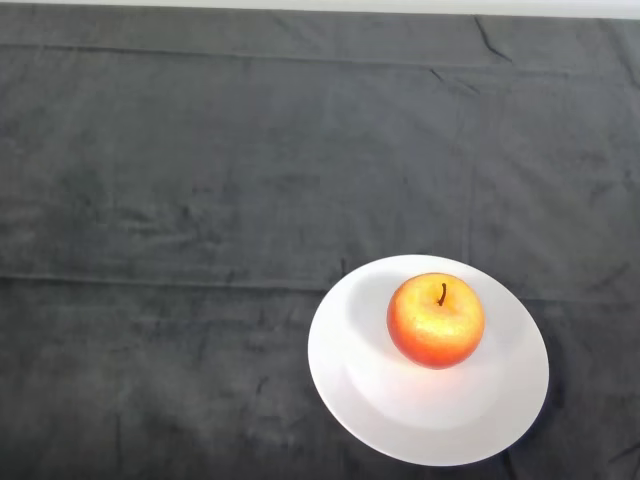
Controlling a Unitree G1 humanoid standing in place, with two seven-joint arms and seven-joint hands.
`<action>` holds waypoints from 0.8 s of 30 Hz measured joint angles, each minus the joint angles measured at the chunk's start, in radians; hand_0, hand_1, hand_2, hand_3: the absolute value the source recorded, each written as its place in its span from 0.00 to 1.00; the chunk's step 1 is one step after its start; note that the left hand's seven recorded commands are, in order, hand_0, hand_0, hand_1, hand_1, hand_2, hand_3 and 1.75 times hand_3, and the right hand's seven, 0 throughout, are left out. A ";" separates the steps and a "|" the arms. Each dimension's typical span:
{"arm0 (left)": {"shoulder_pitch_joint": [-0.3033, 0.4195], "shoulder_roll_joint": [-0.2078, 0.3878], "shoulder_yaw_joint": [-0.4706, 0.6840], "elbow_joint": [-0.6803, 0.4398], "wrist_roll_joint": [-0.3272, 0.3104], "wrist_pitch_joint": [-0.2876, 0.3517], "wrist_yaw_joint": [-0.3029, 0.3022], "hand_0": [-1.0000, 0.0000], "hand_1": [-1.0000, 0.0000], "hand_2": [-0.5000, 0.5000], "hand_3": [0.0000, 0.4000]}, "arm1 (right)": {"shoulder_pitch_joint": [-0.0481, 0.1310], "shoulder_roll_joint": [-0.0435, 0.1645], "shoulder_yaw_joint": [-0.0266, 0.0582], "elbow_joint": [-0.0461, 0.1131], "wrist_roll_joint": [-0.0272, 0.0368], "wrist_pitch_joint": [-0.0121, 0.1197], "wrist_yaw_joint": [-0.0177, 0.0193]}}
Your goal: Move the apple to the plate
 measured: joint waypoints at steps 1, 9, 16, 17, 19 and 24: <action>0.000 0.000 0.000 0.000 0.000 0.003 0.002 1.00 1.00 0.50 0.00 | 0.000 0.000 0.0000 0.000 0.0000 0.000 0.0000; 0.002 0.000 0.000 0.000 0.002 0.013 0.007 1.00 1.00 0.50 0.00 | 0.000 0.000 0.0000 0.000 0.0000 0.000 0.0000; 0.002 0.000 0.000 0.000 0.006 0.016 0.023 1.00 1.00 0.50 0.00 | 0.000 0.000 0.0000 0.000 0.0000 0.000 0.0000; 0.002 0.000 0.000 0.000 0.006 0.016 0.023 1.00 1.00 0.50 0.00 | 0.000 0.000 0.0000 0.000 0.0000 0.000 0.0000; 0.002 0.000 0.000 0.000 0.007 0.016 0.023 1.00 1.00 0.50 0.00 | 0.000 0.000 0.0000 0.000 0.0000 0.000 0.0000; 0.002 0.000 0.000 0.000 0.008 0.016 0.032 1.00 1.00 0.50 0.00 | 0.000 0.000 0.0000 0.000 0.0000 0.000 0.0000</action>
